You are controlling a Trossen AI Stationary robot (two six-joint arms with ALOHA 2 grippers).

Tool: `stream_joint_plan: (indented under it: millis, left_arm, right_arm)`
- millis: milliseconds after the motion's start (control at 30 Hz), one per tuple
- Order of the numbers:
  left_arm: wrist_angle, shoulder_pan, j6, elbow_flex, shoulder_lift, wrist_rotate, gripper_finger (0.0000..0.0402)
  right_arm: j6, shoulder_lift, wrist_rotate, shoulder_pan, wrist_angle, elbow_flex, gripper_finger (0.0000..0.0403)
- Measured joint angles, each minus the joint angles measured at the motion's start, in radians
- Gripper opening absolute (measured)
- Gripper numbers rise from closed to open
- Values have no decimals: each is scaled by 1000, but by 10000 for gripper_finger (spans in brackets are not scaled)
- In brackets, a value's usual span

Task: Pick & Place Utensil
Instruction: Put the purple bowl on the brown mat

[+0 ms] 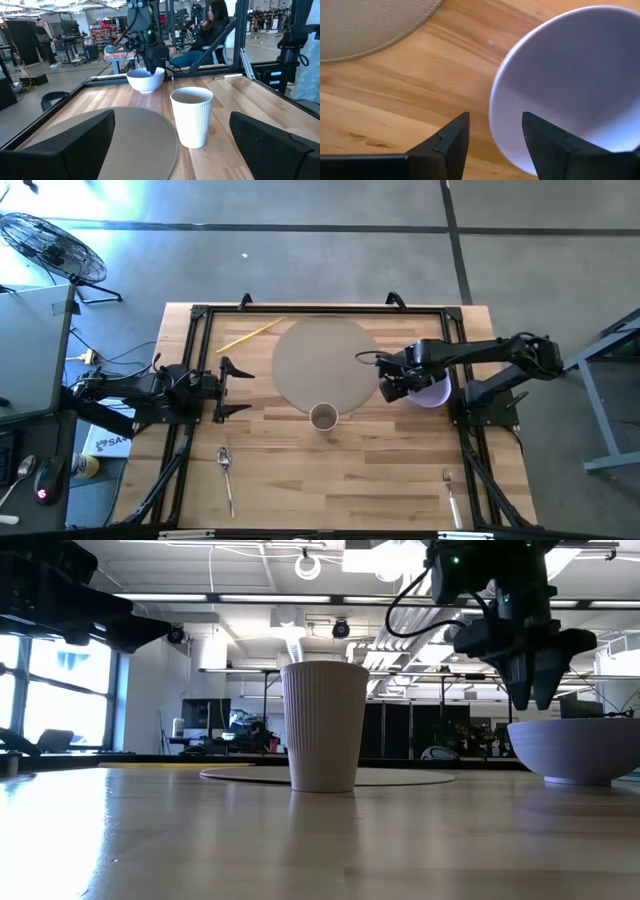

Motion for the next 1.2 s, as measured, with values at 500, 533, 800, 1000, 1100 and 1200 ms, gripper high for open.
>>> stream_joint_plan:
  millis: [500, 533, 800, 1000, 1100, 1200]
  left_arm:
    - [0, 0, 0, 0, 0, 0, 387]
    - [0, 0, 0, 0, 0, 0, 387]
    - [0, 0, 0, 0, 0, 0, 387]
    - [0, 0, 0, 0, 0, 0, 387]
    - [0, 0, 0, 0, 0, 0, 387]
    - [0, 0, 0, 0, 0, 0, 387]
  right_arm:
    - [79, 1, 68, 53, 158, -97, 163]
    - [78, 1, 66, 53, 166, -113, 160]
    - [71, 1, 29, 49, 158, -142, 123]
    - [57, 4, 20, 49, 149, -142, 69]
    - [59, 4, 11, 49, 150, -142, 36]
    - [60, 3, 6, 49, 146, -141, 10]
